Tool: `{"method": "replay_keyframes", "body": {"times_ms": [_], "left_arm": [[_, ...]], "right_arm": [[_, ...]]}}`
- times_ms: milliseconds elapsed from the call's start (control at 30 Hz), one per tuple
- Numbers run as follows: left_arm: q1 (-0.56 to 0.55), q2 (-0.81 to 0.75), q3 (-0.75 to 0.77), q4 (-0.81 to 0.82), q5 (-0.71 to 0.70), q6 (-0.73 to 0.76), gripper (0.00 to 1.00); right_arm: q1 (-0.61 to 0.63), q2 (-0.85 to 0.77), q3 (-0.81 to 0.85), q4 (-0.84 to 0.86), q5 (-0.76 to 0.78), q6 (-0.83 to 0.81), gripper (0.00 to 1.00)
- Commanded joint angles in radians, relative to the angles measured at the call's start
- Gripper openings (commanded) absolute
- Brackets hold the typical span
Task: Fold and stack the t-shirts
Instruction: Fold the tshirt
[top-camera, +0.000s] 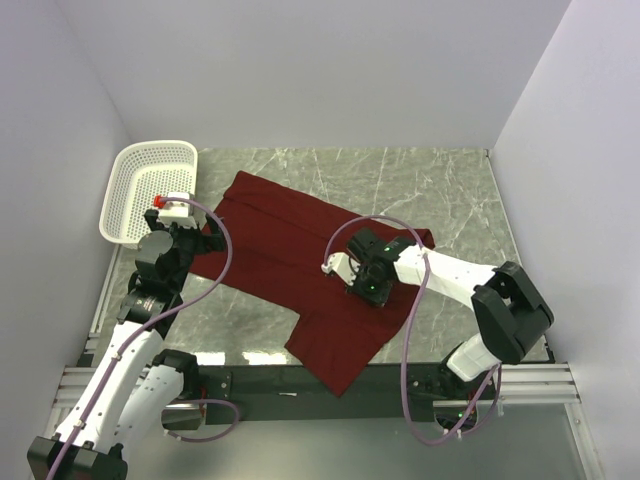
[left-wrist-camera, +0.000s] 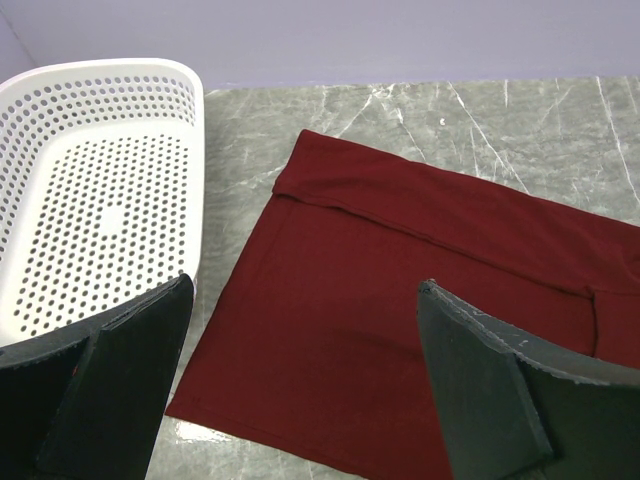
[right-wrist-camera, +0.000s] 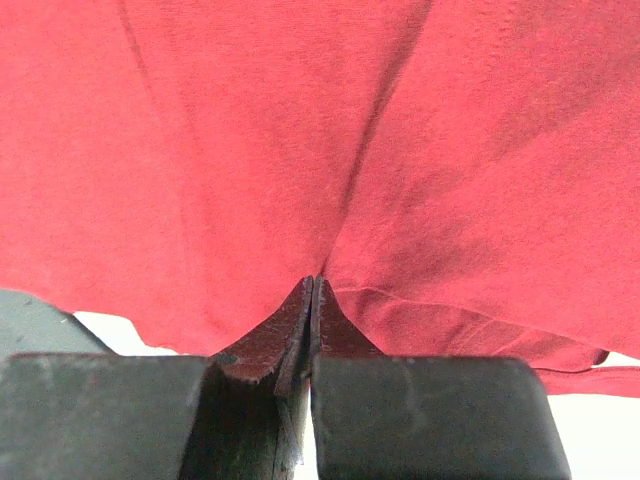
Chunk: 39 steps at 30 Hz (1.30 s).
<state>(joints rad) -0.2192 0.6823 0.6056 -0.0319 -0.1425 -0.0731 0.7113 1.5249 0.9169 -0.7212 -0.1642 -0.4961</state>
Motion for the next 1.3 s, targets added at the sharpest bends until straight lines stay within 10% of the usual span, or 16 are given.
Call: {"method": "replay_keyframes", "body": {"times_ms": [0,200,367,567,933,1267], "left_arm": [[0.003,-0.017,-0.007,0.018,0.021,-0.016,0.99],[0.003,-0.017,-0.007,0.017,0.021,-0.016,1.00],[0.003,-0.018,-0.007,0.017,0.021,-0.016,0.99],[0.003,-0.015,-0.007,0.017,0.023,-0.016,0.99],[0.003,0.017,-0.007,0.024,0.078,-0.033,1.00],[0.012,0.563,0.350,-0.083,0.336,-0.192,0.96]], "right_arm": [[0.010,-0.051,0.046,-0.038,-0.053,-0.015,0.02],[0.011,-0.068,0.057,-0.054,-0.109,-0.027,0.02],[0.008,-0.052,0.031,-0.015,-0.038,-0.013,0.32],[-0.048,-0.022,0.040,0.020,-0.056,0.022,0.39],[-0.554,-0.013,0.172,0.052,-0.259,0.132,0.44],[-0.940,0.181,0.260,0.178,-0.458,0.366,0.55]]}}
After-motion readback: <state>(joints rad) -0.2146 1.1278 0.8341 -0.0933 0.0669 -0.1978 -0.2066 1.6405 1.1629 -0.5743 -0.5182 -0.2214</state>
